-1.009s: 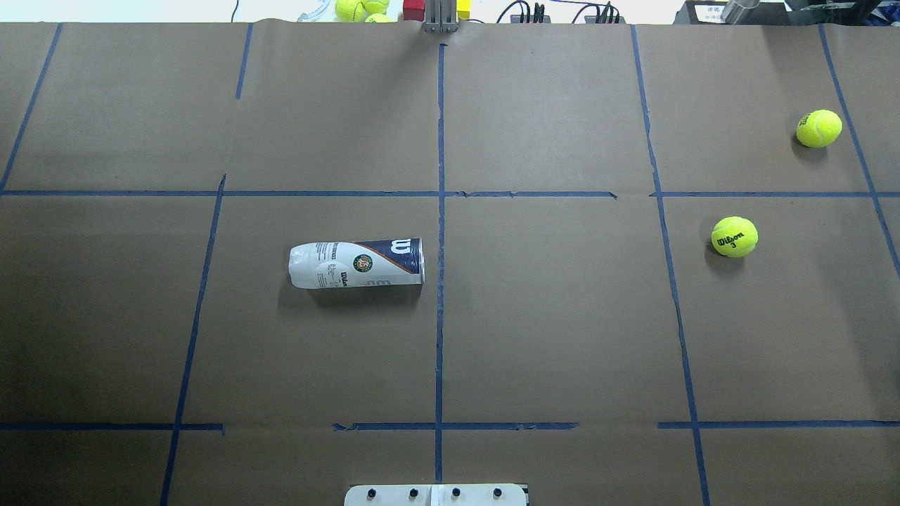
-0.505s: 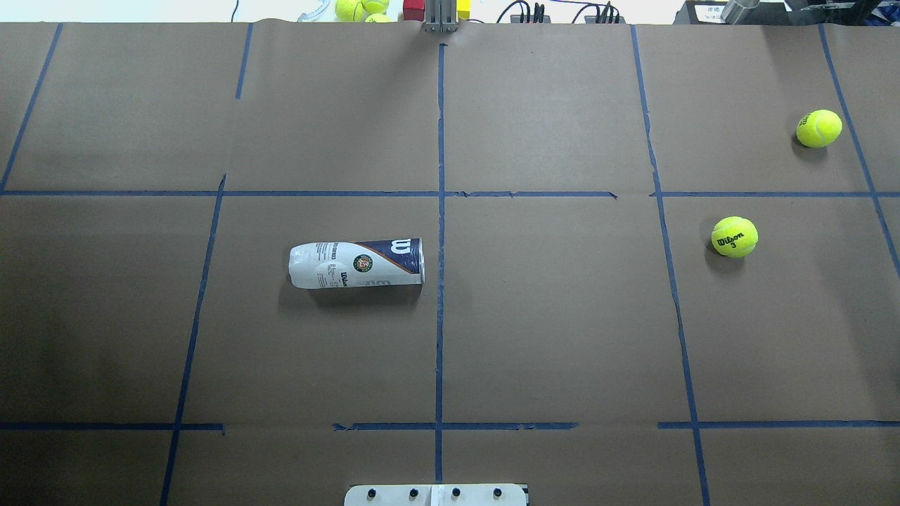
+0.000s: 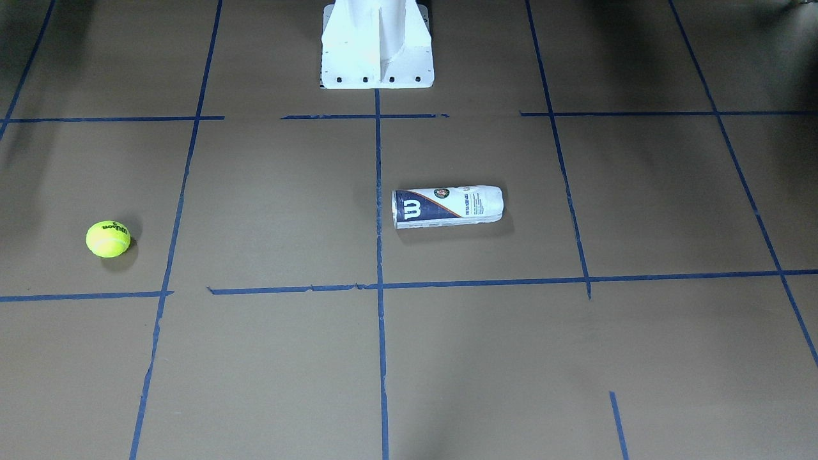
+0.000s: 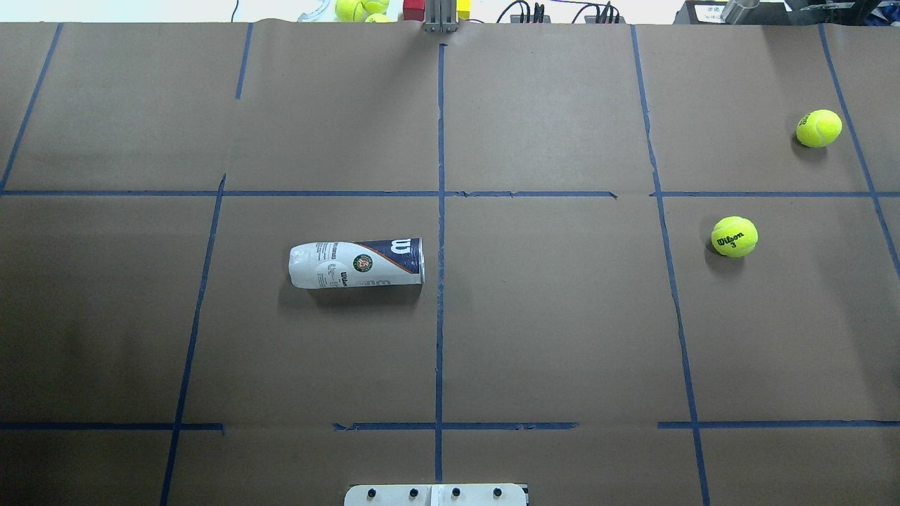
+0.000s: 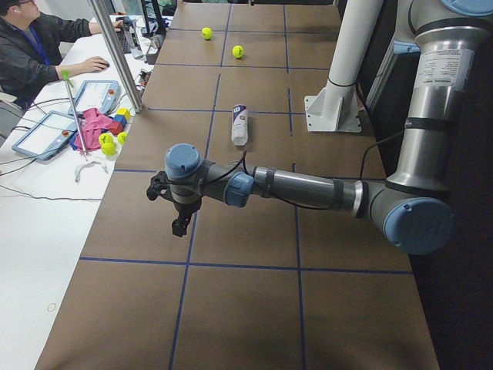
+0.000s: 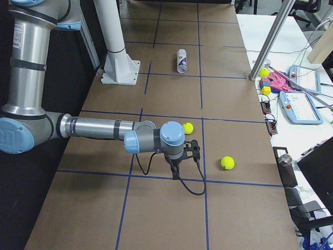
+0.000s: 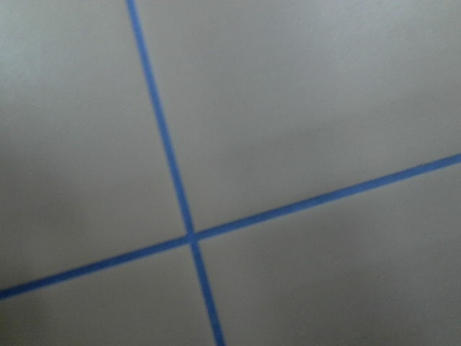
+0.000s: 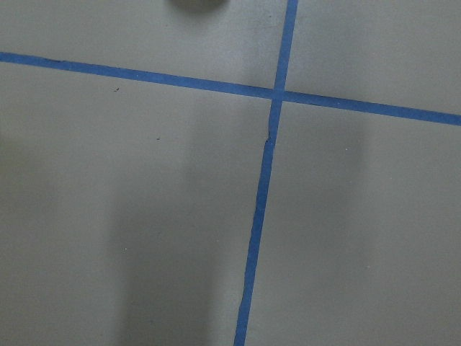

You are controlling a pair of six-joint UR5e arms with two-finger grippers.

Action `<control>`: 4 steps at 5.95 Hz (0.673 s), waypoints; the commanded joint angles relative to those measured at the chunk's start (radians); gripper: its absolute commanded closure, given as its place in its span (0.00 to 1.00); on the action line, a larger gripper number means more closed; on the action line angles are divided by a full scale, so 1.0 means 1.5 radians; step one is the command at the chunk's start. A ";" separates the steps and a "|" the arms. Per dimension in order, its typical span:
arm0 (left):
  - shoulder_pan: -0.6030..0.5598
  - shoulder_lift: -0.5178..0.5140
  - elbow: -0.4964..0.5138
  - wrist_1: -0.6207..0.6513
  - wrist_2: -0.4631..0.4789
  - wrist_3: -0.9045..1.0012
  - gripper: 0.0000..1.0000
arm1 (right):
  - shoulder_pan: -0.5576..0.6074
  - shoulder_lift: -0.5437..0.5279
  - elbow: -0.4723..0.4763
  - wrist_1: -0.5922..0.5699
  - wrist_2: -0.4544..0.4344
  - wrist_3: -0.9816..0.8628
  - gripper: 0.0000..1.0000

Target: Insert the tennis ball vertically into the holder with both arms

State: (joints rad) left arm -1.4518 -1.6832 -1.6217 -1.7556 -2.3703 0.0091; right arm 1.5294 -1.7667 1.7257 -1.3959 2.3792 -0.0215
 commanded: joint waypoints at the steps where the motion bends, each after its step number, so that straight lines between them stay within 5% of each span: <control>1: 0.070 -0.041 -0.011 -0.070 0.002 -0.017 0.00 | 0.000 0.001 0.000 0.000 0.000 0.000 0.00; 4: 0.214 -0.157 -0.013 -0.136 0.006 -0.019 0.00 | 0.000 0.001 -0.002 -0.001 0.000 0.000 0.00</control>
State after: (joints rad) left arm -1.2087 -1.8588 -1.6415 -1.9435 -2.3651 -0.0171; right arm 1.5294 -1.7662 1.7247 -1.3963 2.3792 -0.0215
